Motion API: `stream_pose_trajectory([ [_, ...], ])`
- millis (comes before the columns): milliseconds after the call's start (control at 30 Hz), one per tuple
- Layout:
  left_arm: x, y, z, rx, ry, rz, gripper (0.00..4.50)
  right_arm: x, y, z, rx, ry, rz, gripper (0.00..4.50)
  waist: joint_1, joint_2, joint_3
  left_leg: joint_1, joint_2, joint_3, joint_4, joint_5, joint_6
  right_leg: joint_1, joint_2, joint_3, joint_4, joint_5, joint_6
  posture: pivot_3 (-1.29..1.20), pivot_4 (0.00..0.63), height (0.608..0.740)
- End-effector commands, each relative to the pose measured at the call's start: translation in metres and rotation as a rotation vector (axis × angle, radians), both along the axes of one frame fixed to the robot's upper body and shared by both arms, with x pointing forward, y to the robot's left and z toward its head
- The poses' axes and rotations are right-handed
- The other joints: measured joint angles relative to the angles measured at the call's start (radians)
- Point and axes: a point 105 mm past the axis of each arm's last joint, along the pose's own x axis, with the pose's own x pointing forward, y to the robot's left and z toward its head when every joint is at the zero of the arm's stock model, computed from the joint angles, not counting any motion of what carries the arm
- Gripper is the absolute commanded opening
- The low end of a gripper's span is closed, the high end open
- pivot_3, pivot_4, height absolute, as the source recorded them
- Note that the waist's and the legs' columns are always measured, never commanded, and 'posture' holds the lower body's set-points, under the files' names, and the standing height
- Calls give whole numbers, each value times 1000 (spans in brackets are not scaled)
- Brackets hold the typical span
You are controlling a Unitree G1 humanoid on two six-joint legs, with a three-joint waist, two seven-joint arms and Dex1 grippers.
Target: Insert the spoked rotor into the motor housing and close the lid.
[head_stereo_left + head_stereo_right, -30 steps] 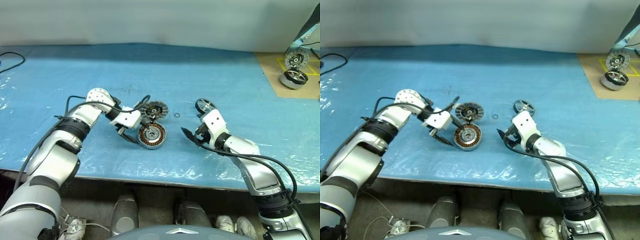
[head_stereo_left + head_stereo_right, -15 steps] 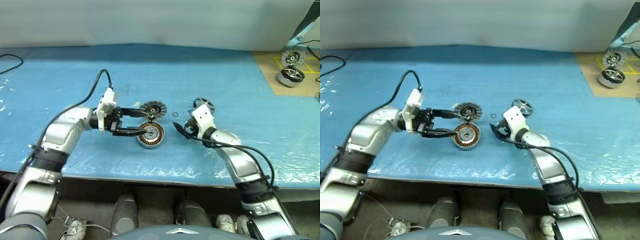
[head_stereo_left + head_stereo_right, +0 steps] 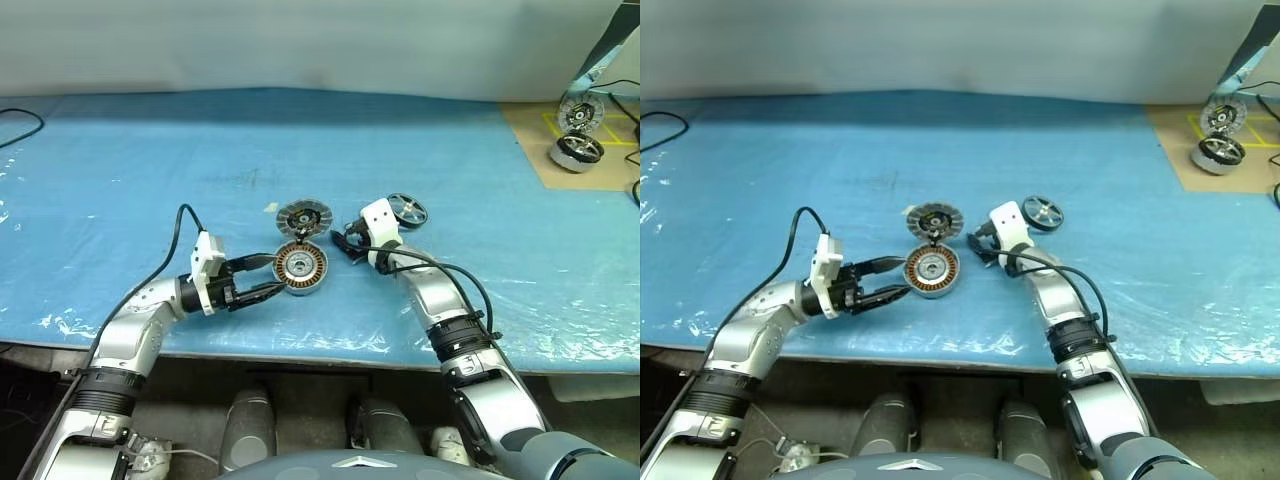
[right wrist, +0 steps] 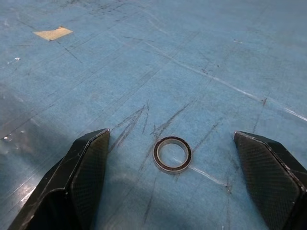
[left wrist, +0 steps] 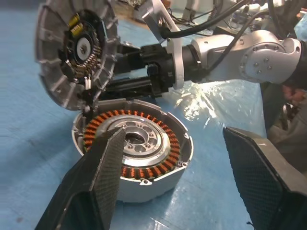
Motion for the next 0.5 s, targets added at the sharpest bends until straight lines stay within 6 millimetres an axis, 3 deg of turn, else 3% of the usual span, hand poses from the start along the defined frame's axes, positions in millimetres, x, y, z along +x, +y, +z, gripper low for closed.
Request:
stream_pose_trajectory([
  [33,-4,1,15,-22,-64,2,3398,-1,-2,1,17,-5,7,4339,0,0,0,0,0,0,0,0,0,0,0,0,0,0,0,0,150,740],
  [233,2,-7,12,-2,-58,15,3398,-9,2,-6,14,12,29,4339,0,0,0,1,0,0,0,0,1,1,0,0,0,0,0,0,150,740],
  [333,4,-11,8,8,-53,17,3449,-11,1,-8,4,10,34,3798,0,0,0,2,0,0,0,0,1,1,0,0,0,-1,-2,0,150,740],
  [500,9,-13,-10,39,-27,28,3449,-11,-4,-10,1,15,21,1993,0,0,0,3,0,0,0,1,1,2,0,0,0,-1,-2,0,150,740],
])
